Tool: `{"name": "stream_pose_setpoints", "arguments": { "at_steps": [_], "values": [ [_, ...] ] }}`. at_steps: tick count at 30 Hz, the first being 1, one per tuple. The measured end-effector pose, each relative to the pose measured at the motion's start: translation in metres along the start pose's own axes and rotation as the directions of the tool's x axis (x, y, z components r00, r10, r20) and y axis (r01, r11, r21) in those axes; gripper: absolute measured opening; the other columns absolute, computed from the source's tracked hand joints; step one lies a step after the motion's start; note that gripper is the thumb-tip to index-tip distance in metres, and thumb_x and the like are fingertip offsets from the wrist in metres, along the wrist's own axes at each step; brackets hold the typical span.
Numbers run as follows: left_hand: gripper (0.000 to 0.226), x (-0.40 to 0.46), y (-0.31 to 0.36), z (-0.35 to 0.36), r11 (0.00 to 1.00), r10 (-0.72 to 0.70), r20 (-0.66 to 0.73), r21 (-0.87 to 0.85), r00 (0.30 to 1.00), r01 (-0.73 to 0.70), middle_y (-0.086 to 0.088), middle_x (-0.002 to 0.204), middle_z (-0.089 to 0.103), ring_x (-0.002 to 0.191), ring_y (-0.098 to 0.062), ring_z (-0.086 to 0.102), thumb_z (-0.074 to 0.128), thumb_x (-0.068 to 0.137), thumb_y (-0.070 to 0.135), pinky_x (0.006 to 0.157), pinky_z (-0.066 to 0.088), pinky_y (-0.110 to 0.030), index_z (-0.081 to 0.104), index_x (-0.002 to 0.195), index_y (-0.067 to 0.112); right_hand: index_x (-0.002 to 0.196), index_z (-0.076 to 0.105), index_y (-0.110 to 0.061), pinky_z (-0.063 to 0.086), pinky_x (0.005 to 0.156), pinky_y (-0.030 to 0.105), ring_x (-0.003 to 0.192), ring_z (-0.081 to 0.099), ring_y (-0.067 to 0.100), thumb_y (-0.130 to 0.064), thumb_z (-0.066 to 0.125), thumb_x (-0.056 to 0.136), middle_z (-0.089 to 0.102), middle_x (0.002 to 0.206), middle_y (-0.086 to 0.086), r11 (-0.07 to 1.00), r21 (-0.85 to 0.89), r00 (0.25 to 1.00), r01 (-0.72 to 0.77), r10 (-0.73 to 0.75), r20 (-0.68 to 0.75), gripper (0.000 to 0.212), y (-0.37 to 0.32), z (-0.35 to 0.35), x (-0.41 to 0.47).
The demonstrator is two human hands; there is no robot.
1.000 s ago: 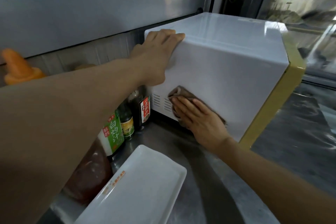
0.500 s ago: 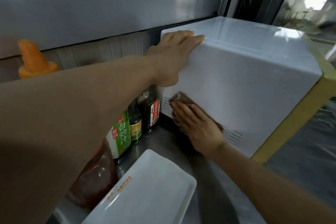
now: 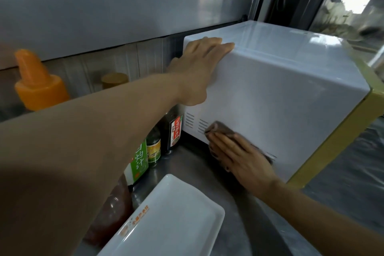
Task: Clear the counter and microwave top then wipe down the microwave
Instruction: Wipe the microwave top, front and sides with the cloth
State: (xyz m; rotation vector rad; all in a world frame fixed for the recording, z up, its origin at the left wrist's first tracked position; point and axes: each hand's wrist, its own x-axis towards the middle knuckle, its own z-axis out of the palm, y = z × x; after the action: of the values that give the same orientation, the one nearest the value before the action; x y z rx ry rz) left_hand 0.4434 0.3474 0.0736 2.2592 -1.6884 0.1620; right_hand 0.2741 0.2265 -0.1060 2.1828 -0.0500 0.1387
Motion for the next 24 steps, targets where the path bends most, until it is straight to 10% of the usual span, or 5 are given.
{"name": "stream_pose_setpoints", "arguments": {
  "at_steps": [12,24],
  "values": [
    [0.107,0.001,0.000,0.005,1.000,0.002,-0.043,0.026,0.999,-0.001,0.003,0.157,0.002,0.144,-0.024,-0.002,0.064,0.067,-0.007,0.106,0.028,-0.061,0.006,0.149,0.031,0.151,-0.004,-0.013,-0.028,0.099,0.050,0.142,-0.023,0.031,-0.029,0.038,0.099,-0.020,0.156,0.012,0.996,-0.021,0.993,0.084,-0.082,0.083,0.069,-0.018,-0.005,0.079],
    [0.104,0.001,0.010,0.010,0.998,-0.056,-0.077,0.001,0.995,0.057,0.002,0.156,0.004,0.144,-0.023,-0.001,0.068,0.068,-0.004,0.104,0.032,-0.061,0.010,0.148,0.028,0.150,0.008,-0.011,-0.013,0.118,0.043,0.147,-0.008,0.022,-0.013,0.039,0.085,-0.005,0.159,0.005,1.000,0.003,0.997,0.018,-0.018,0.070,0.072,0.019,0.030,-0.121]
  ]
}}
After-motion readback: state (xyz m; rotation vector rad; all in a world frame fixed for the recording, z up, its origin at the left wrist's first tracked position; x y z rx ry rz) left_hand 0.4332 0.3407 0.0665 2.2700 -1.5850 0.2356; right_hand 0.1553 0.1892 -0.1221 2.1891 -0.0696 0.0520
